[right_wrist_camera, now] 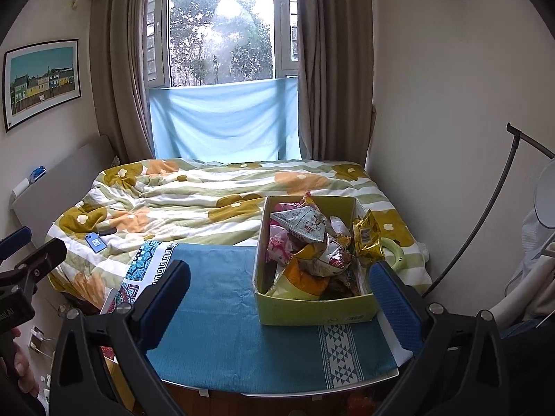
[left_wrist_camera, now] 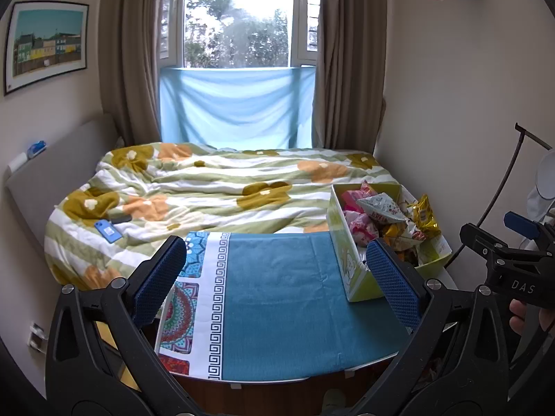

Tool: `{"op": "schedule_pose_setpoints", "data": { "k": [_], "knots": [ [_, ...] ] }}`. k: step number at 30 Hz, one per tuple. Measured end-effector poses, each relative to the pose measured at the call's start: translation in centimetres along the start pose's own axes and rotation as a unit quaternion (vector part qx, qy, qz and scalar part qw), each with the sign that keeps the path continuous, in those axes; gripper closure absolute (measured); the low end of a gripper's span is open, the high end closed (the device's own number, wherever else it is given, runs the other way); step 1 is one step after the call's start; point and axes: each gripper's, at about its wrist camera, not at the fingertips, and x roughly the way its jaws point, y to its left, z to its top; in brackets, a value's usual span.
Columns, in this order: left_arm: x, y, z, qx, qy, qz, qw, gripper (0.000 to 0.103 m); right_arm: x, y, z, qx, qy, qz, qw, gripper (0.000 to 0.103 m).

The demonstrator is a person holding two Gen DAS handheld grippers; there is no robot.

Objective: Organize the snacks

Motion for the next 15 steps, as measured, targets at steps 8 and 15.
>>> {"op": "schedule_pose_setpoints", "data": {
  "k": [8,15],
  "knots": [
    [0.02,-0.02,-0.03,0.0,0.001,-0.001,1.0,0.0,0.46,-0.11,0.02,0.002,0.002,-0.001,1.0,0.0],
    [0.24,-0.21,-0.22,0.003,0.004,-0.006,1.0,0.0,0.52,-0.23,-0.16,0.001,0.004,-0.003,1.0,0.0]
  ]
}}
